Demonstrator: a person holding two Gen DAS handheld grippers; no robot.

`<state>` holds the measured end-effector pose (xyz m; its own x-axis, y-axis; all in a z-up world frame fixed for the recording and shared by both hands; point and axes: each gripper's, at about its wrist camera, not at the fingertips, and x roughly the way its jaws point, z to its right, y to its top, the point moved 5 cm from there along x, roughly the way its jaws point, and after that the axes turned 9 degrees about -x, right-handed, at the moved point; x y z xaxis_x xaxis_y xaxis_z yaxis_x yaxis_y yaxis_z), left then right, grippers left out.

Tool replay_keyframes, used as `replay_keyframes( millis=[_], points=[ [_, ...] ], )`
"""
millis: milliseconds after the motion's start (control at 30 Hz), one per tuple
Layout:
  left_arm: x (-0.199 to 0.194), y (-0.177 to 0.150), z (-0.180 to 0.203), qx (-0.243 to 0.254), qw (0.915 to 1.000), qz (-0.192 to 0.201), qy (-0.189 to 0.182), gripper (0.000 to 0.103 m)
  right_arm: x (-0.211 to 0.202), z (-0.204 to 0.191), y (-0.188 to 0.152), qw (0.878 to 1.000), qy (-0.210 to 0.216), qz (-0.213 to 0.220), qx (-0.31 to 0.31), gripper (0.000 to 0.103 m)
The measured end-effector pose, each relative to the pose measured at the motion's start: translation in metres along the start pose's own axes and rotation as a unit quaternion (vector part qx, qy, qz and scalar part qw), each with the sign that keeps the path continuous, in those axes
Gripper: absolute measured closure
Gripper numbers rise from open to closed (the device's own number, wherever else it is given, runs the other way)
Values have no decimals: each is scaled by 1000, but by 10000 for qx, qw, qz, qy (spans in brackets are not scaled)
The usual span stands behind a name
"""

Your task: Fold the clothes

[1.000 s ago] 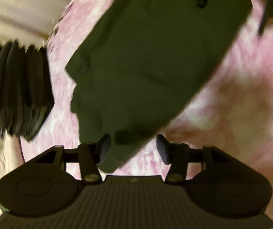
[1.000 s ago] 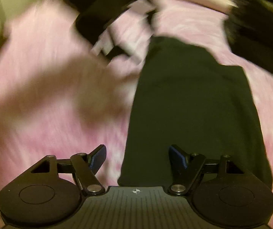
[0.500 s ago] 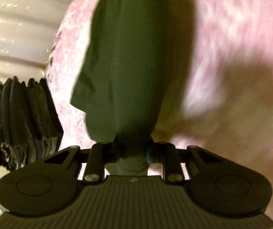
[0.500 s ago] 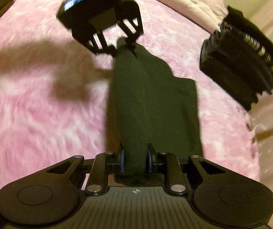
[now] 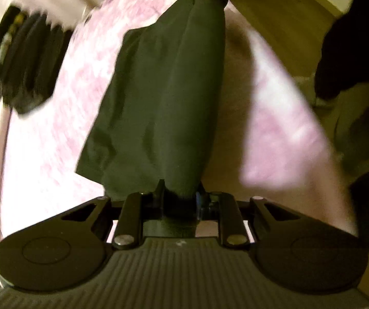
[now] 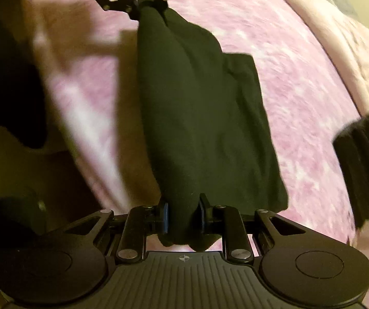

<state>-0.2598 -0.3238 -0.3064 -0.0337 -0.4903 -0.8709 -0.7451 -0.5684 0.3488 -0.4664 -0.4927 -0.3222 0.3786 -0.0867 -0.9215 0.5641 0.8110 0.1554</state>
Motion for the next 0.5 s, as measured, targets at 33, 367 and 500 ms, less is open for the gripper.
replay_keyframes(
  millis=[33, 367, 500],
  points=[
    [-2, 7, 11, -178, 9997, -136, 42, 86, 0, -2, -10, 9999, 44, 103, -102, 83],
    [-12, 77, 83, -844, 9872, -1317, 308, 78, -17, 1, -77, 9943, 92, 896, -573, 77],
    [-39, 68, 78, -1380, 9817, -1293, 203, 78, -25, 5, -87, 9954, 197, 865, -368, 49]
  ],
)
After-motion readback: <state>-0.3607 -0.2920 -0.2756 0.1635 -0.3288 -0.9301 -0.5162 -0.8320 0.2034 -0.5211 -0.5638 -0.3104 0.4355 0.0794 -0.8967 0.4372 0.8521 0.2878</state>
